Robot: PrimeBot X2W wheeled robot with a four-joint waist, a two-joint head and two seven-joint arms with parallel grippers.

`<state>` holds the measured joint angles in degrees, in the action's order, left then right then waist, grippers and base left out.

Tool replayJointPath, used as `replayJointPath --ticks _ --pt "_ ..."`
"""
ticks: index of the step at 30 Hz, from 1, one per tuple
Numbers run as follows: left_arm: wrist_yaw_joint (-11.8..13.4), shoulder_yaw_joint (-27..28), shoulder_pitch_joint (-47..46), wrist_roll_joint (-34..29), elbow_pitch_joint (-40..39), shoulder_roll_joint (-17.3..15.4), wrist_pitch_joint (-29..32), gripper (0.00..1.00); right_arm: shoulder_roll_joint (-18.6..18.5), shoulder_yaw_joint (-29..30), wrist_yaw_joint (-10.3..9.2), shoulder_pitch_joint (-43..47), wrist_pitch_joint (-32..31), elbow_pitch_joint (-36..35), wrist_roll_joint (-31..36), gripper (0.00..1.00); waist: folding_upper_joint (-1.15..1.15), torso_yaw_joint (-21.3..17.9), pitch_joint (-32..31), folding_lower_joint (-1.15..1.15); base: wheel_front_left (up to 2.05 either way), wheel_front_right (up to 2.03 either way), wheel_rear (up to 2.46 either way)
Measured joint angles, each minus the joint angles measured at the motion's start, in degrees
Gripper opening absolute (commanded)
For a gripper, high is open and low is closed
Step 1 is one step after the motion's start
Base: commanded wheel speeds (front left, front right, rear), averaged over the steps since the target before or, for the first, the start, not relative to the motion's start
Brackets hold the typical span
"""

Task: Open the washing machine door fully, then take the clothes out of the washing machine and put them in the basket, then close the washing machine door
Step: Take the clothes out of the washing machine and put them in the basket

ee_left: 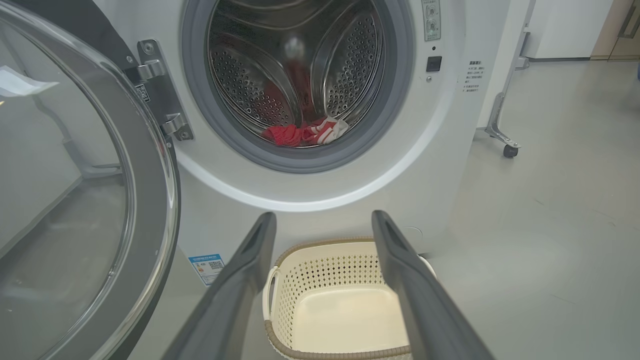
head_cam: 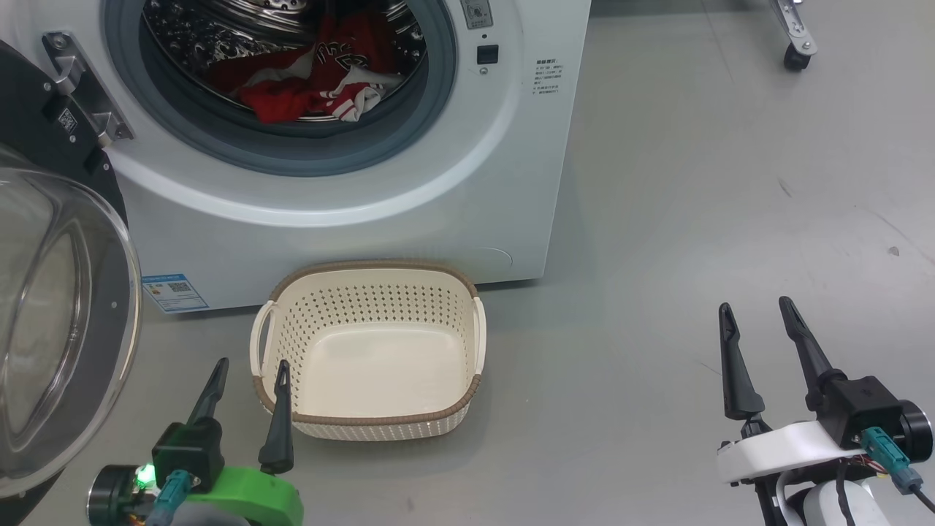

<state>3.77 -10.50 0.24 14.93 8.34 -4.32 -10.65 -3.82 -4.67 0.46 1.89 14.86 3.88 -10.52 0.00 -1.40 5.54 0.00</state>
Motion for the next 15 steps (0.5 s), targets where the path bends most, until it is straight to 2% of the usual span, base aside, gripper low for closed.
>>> replayJointPath --ticks 15 --pt "0.51 0.0 0.0 -0.33 -0.54 0.01 0.0 1.0 0.02 0.35 -0.01 0.52 0.0 0.1 0.05 1.0 0.0 0.0 0.61 0.0 0.62 -0.62 0.0"
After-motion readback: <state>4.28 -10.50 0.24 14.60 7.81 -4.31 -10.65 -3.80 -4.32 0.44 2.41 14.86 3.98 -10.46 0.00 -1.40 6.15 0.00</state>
